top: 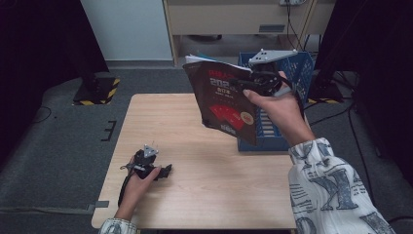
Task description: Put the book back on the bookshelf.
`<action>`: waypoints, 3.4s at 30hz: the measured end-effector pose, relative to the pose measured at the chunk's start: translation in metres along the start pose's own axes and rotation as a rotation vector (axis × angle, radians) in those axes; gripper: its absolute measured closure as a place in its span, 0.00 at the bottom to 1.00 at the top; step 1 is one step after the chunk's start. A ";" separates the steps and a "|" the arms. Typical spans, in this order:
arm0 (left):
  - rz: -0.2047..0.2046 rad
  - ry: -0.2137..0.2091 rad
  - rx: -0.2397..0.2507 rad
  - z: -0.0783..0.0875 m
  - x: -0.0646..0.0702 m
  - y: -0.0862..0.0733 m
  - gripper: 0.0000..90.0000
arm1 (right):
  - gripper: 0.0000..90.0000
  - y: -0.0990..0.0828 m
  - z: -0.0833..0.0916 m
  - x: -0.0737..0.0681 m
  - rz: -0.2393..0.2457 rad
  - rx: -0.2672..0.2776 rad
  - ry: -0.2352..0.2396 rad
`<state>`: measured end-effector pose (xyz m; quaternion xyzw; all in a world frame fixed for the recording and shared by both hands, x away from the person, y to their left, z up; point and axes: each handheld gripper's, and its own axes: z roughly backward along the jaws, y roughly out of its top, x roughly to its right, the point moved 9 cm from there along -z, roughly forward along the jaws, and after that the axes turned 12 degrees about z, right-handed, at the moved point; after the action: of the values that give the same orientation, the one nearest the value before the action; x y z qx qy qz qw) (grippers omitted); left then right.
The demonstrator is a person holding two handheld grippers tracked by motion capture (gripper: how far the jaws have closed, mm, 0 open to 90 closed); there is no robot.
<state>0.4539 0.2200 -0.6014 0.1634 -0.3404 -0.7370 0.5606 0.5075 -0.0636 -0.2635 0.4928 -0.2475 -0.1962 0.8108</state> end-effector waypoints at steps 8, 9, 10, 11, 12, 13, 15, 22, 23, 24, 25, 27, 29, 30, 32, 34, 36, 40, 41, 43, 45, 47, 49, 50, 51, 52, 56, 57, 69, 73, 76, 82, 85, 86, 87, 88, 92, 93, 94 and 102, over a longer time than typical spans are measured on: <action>0.000 0.000 0.000 0.000 0.000 0.000 0.01 | 0.97 -0.004 0.010 0.011 -0.014 0.004 -0.022; 0.000 0.000 0.000 0.000 0.000 0.000 0.01 | 0.97 -0.004 0.011 0.012 -0.014 0.005 -0.023; 0.000 0.000 0.000 0.000 0.000 0.000 0.00 | 0.97 -0.005 0.012 0.014 -0.020 0.006 -0.027; 0.000 0.000 0.000 0.000 0.000 0.000 0.00 | 0.97 -0.006 0.014 0.016 -0.023 0.006 -0.031; 0.000 0.000 0.000 0.000 0.000 0.000 0.01 | 0.97 -0.006 0.015 0.018 -0.026 0.006 -0.034; 0.000 0.000 0.000 0.000 0.000 0.000 0.01 | 0.97 -0.007 0.017 0.020 -0.033 0.005 -0.039; 0.000 0.000 0.000 0.000 0.000 0.000 0.00 | 0.97 -0.009 0.020 0.024 -0.034 0.002 -0.048; 0.000 0.000 0.000 0.000 0.000 0.000 0.01 | 0.97 -0.013 0.034 0.033 -0.045 0.004 -0.072; 0.000 0.000 0.000 0.000 0.000 0.000 0.00 | 0.97 -0.014 0.036 0.035 -0.047 0.003 -0.077; 0.000 0.000 0.000 0.000 0.000 0.000 0.00 | 0.97 -0.015 0.038 0.036 -0.047 0.002 -0.081; 0.000 0.001 0.001 0.000 0.000 0.000 0.00 | 0.97 -0.016 0.039 0.037 -0.051 0.000 -0.083; 0.000 0.001 0.001 0.000 0.000 0.000 0.00 | 0.97 -0.017 0.042 0.039 -0.051 -0.002 -0.089; 0.000 0.001 0.001 0.000 0.000 0.000 0.00 | 0.97 -0.019 0.045 0.041 -0.057 -0.004 -0.096; 0.001 0.001 0.001 0.000 0.000 0.000 0.00 | 0.97 -0.019 0.046 0.043 -0.055 -0.004 -0.099; 0.000 0.001 0.001 0.000 0.000 0.000 0.00 | 0.97 -0.020 0.050 0.045 -0.059 -0.004 -0.105; 0.001 0.001 0.001 0.000 0.000 0.000 0.00 | 0.97 -0.021 0.053 0.049 -0.061 -0.002 -0.112; 0.000 0.001 0.002 0.000 0.000 0.000 0.00 | 0.97 -0.023 0.057 0.052 -0.072 -0.010 -0.120; 0.001 0.001 0.001 0.000 0.000 0.000 0.00 | 0.97 -0.026 0.066 0.059 -0.074 -0.025 -0.143; 0.001 0.001 0.002 0.000 0.000 0.000 0.00 | 0.97 -0.027 0.068 0.061 -0.078 -0.026 -0.151; 0.000 0.001 0.001 0.000 0.000 0.000 0.00 | 0.97 -0.029 0.074 0.066 -0.088 -0.031 -0.164; -0.002 0.002 -0.001 0.000 0.000 0.000 0.00 | 0.97 -0.031 0.078 0.070 -0.094 -0.037 -0.179; -0.002 0.002 0.000 0.000 0.000 0.000 0.00 | 0.97 -0.034 0.082 0.074 -0.101 -0.045 -0.188; -0.002 0.002 0.001 0.000 0.000 0.000 0.00 | 0.97 -0.037 0.086 0.077 -0.100 -0.057 -0.198; -0.002 0.002 0.000 0.000 0.000 0.000 0.00 | 0.97 -0.038 0.087 0.078 -0.101 -0.062 -0.203; -0.002 0.002 0.000 0.000 0.000 0.000 0.00 | 0.97 -0.039 0.088 0.080 -0.101 -0.068 -0.208; -0.002 0.002 0.000 0.000 0.000 0.000 0.00 | 0.97 -0.040 0.090 0.082 -0.103 -0.071 -0.213; -0.002 0.002 0.001 0.000 0.000 0.000 0.00 | 0.97 -0.045 0.094 0.089 -0.113 -0.081 -0.235; -0.001 0.002 0.001 0.000 0.000 0.000 0.00 | 0.97 -0.046 0.094 0.090 -0.112 -0.084 -0.237; 0.002 0.001 0.003 0.000 0.000 0.000 0.00 | 0.97 -0.053 0.097 0.097 -0.111 -0.106 -0.259; 0.002 0.001 0.003 0.000 0.000 0.000 0.00 | 0.97 -0.055 0.099 0.098 -0.114 -0.108 -0.274; 0.002 0.001 0.003 0.000 0.000 0.000 0.00 | 0.97 -0.056 0.101 0.099 -0.116 -0.112 -0.284; 0.002 0.001 0.003 0.000 0.000 0.000 0.00 | 0.97 -0.061 0.110 0.108 -0.135 -0.110 -0.304; 0.002 0.001 0.003 0.000 0.000 0.000 0.00 | 0.97 -0.063 0.116 0.113 -0.145 -0.107 -0.322; 0.002 0.001 0.003 0.000 0.000 0.000 0.00 | 0.97 -0.064 0.117 0.115 -0.147 -0.109 -0.328; 0.002 0.001 0.003 0.000 0.000 0.000 0.00 | 0.97 -0.065 0.120 0.116 -0.150 -0.113 -0.335; 0.002 0.001 0.003 0.000 0.000 0.000 0.00 | 0.97 -0.066 0.121 0.117 -0.152 -0.114 -0.340; 0.001 0.001 0.002 0.000 0.000 0.000 0.00 | 0.97 -0.069 0.130 0.123 -0.163 -0.124 -0.363; 0.002 0.001 0.003 0.000 0.000 0.000 0.00 | 0.97 -0.070 0.132 0.124 -0.165 -0.126 -0.366; 0.002 0.001 0.003 0.000 0.000 0.000 0.00 | 0.97 -0.071 0.133 0.125 -0.167 -0.128 -0.369; 0.002 0.001 0.003 0.000 0.000 0.000 0.00 | 0.97 -0.078 0.148 0.133 -0.178 -0.132 -0.396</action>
<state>0.4542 0.2197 -0.6015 0.1644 -0.3411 -0.7360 0.5612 0.5205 -0.2760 -0.2479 0.4102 -0.3439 -0.3759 0.7564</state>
